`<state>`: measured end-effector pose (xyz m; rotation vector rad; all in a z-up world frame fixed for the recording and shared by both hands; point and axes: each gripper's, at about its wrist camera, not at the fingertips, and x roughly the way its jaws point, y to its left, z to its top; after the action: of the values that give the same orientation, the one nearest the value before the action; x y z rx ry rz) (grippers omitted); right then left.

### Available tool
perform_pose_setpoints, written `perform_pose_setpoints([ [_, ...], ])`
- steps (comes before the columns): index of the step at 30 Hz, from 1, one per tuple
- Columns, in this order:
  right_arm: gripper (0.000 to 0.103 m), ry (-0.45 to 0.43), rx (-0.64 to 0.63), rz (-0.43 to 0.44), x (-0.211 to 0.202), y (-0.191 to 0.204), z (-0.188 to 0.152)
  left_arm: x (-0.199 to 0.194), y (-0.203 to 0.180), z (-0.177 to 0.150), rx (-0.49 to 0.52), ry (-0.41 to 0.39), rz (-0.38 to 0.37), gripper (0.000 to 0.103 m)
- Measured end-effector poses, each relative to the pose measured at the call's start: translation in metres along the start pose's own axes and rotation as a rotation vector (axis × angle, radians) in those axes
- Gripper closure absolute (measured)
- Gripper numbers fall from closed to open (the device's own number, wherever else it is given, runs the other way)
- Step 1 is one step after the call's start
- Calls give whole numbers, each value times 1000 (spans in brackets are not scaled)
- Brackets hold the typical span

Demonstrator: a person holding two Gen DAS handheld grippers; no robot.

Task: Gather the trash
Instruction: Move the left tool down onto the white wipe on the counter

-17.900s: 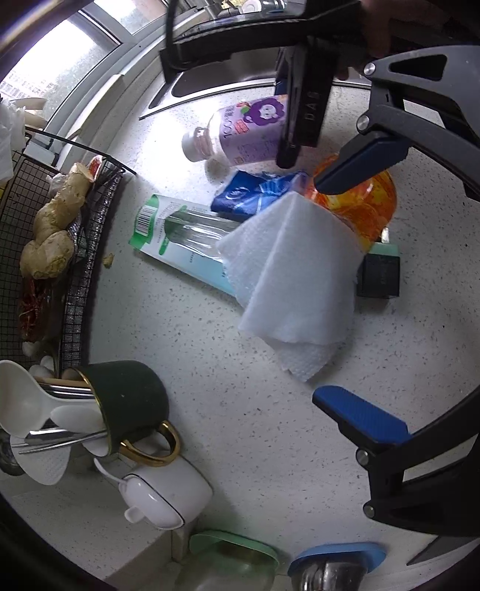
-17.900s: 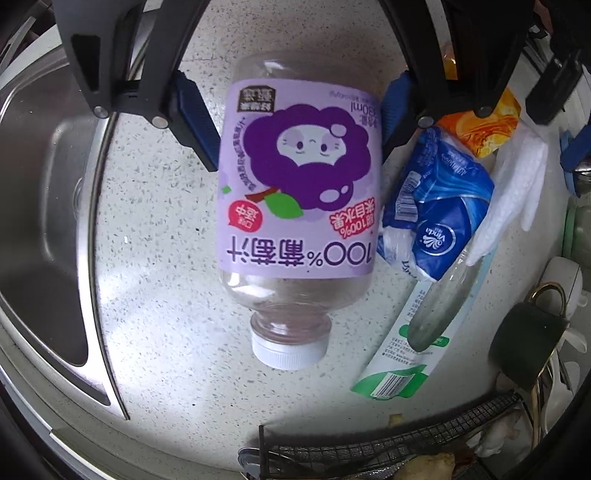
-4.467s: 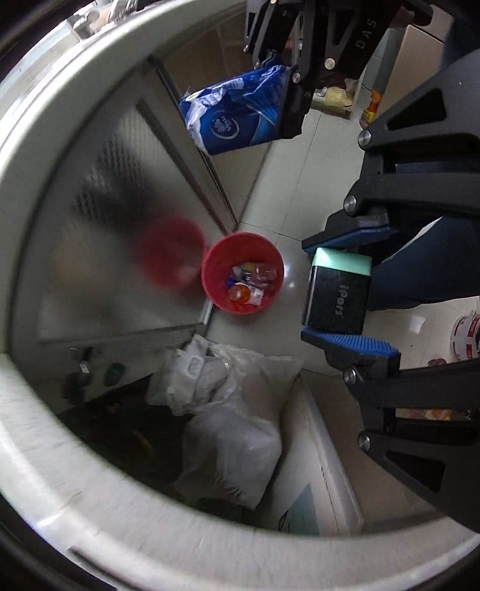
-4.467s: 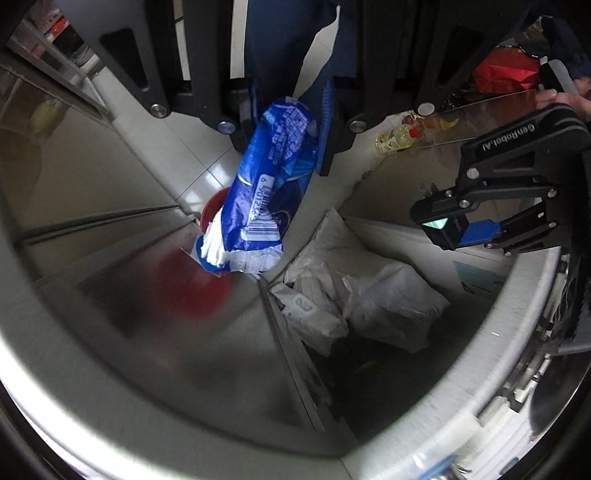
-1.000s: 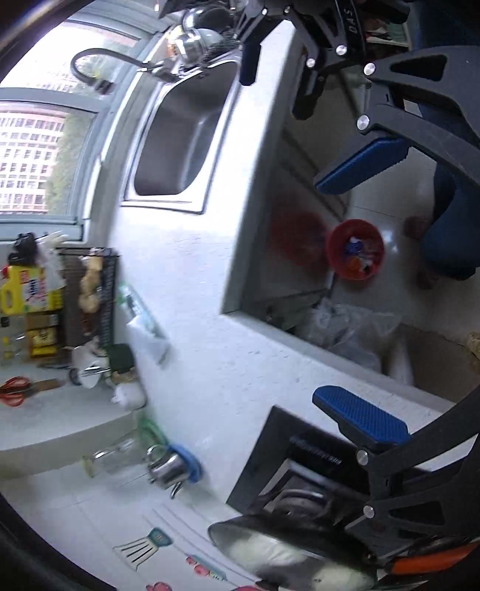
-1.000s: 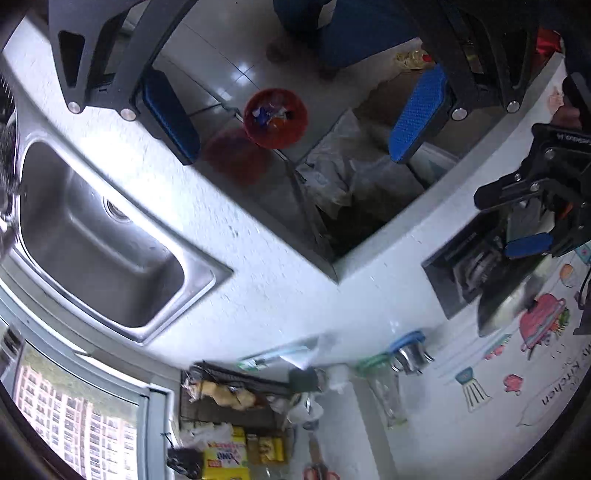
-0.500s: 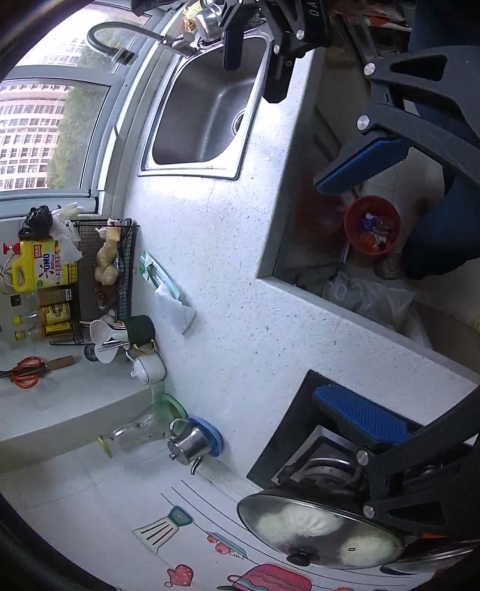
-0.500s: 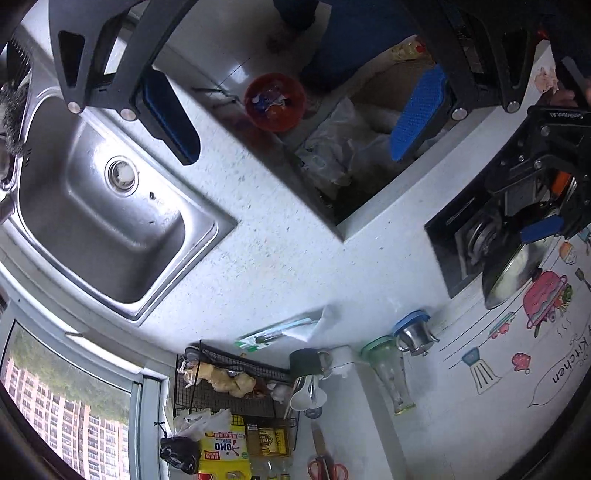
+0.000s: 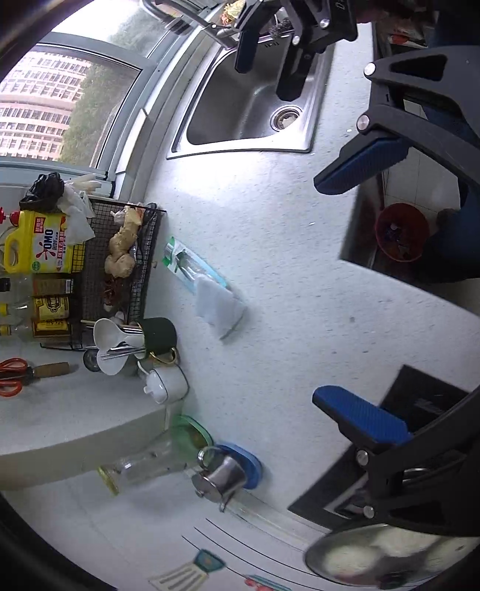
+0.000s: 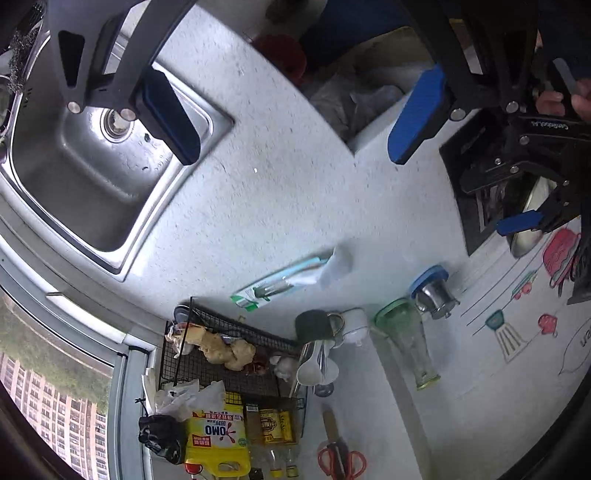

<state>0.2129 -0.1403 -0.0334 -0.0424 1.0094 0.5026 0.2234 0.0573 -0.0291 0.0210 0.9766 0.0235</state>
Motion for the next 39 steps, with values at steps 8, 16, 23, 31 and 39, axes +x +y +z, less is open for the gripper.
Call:
perform_pose_setpoints([
  [8,1,16,83,-11,33,-6,45,45,25,52,77,20,-46,0],
  [16,1,75,157,-39,73,-12,71,98,40,75,124,76,-92,0],
  [23,1,144,191,-68,107,-18,87,143,44,96,130,141,-148,0],
  [31,1,211,223,-91,140,-32,107,199,54,118,103,206,-181,0],
  [39,1,272,244,-85,162,-43,117,253,47,123,159,285,-254,0],
])
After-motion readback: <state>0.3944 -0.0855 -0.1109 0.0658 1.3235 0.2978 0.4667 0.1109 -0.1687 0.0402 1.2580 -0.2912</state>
